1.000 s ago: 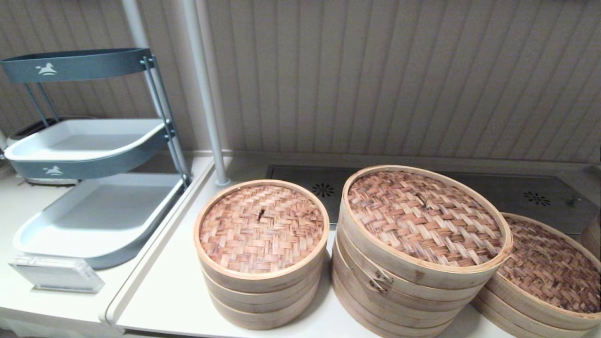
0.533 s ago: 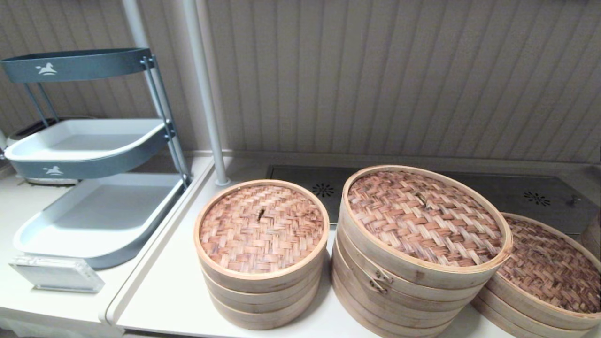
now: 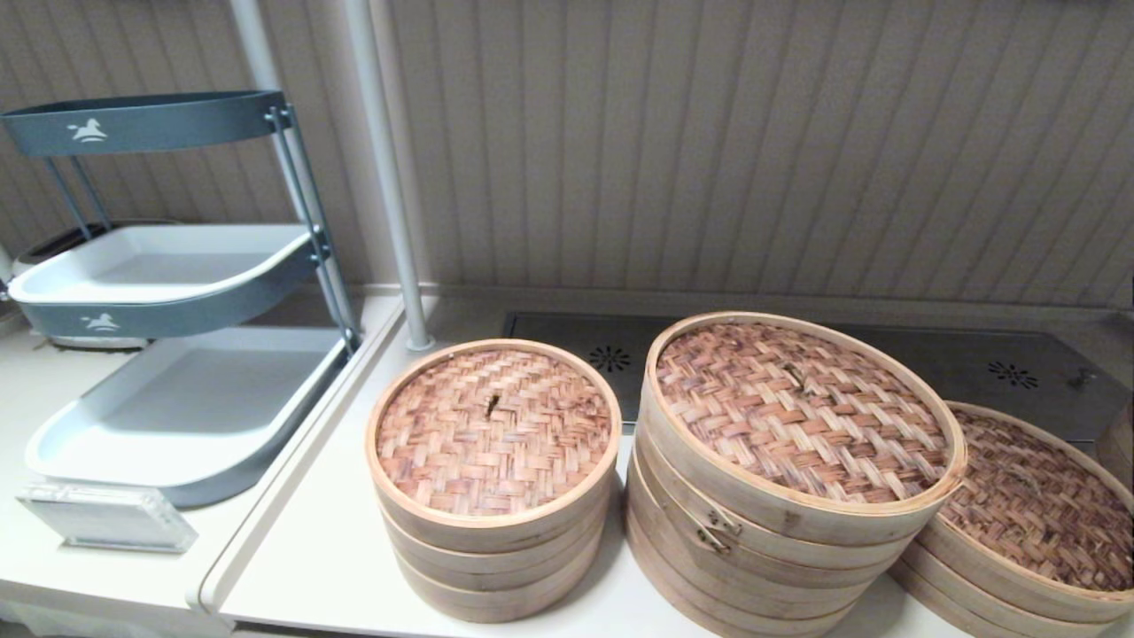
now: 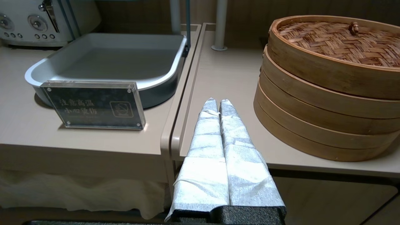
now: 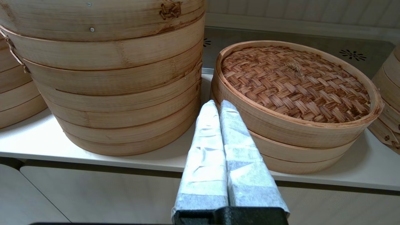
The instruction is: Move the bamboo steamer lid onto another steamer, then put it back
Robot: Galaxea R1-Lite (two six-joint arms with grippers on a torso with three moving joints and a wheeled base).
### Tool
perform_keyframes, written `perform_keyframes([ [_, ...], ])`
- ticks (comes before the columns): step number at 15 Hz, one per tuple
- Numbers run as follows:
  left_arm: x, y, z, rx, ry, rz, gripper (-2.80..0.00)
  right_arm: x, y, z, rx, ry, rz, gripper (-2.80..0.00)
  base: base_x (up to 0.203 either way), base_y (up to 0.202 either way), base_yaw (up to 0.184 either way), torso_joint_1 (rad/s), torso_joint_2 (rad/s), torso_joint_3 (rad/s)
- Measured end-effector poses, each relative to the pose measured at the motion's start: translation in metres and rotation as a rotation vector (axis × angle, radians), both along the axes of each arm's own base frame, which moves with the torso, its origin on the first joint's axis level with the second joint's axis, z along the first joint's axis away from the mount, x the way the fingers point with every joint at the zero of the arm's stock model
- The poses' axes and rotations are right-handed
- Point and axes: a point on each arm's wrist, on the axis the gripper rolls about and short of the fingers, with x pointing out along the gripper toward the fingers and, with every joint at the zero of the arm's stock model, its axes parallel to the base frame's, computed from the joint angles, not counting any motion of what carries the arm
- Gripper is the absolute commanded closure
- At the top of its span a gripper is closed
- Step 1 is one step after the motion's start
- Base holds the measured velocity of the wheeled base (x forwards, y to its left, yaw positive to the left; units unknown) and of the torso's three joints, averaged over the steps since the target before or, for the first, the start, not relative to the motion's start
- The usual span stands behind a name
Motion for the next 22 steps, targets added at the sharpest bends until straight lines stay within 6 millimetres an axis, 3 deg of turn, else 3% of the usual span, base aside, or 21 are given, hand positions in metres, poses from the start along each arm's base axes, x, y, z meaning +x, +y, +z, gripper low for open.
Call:
perform_keyframes([
  [22,0.0000,0.0000,0.0000,0.000,0.000,0.000,0.00,0.0001,0.0000,0.0000,0.001,0.001,0.000,0.00,0.000,0.000,0.000,0.000,0.00,0.000],
])
